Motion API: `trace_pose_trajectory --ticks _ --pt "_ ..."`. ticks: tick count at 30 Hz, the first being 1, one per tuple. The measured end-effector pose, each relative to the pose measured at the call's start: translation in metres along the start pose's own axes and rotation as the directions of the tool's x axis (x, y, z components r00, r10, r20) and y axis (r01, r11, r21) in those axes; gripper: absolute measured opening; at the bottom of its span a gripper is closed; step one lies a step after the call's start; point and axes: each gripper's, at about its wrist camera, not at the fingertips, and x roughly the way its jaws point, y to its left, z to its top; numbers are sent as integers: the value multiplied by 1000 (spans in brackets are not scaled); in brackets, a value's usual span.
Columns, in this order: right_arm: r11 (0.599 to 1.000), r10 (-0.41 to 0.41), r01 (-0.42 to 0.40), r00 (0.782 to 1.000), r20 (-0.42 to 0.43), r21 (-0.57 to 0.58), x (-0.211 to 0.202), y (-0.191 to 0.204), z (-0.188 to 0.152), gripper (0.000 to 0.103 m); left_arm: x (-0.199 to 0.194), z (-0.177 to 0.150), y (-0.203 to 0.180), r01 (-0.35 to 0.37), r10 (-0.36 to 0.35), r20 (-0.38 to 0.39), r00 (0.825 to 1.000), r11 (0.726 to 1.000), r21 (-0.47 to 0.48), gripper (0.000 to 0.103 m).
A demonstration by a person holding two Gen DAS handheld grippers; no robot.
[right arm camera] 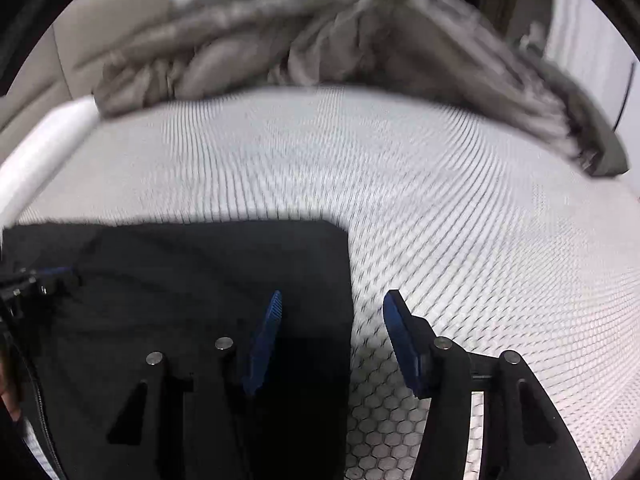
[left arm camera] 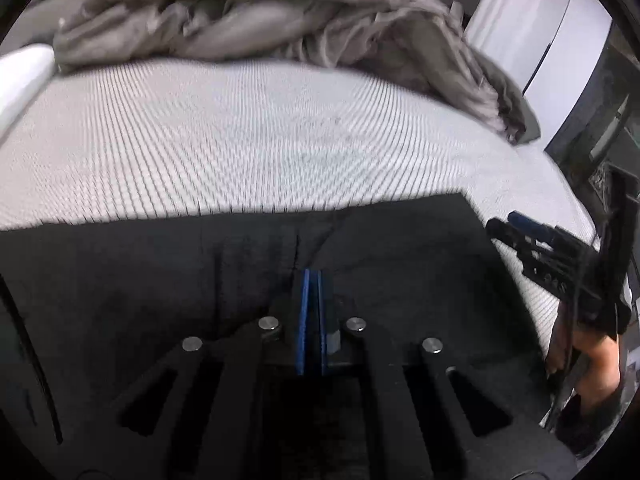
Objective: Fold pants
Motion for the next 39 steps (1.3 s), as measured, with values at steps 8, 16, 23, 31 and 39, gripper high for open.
trace_pose_trajectory --ticks 8,16,23,31,39 --pt "968 242 -247 963 -120 -37 35 65 12 55 33 -5 9 -21 17 -59 998 998 -60 2" --pt "997 -79 76 985 -156 -26 66 32 7 55 37 -8 27 56 -65 -60 996 989 -137 2" --pt "994 87 -84 995 -47 66 25 8 14 55 8 5 6 3 -2 20 1000 999 -49 2" --pt "978 206 -203 972 -112 37 52 67 27 55 33 -1 18 -12 8 -38 999 993 -117 2" --pt "980 -199 199 966 -164 -19 61 9 15 57 15 -9 22 -32 30 -51 998 999 -43 2"
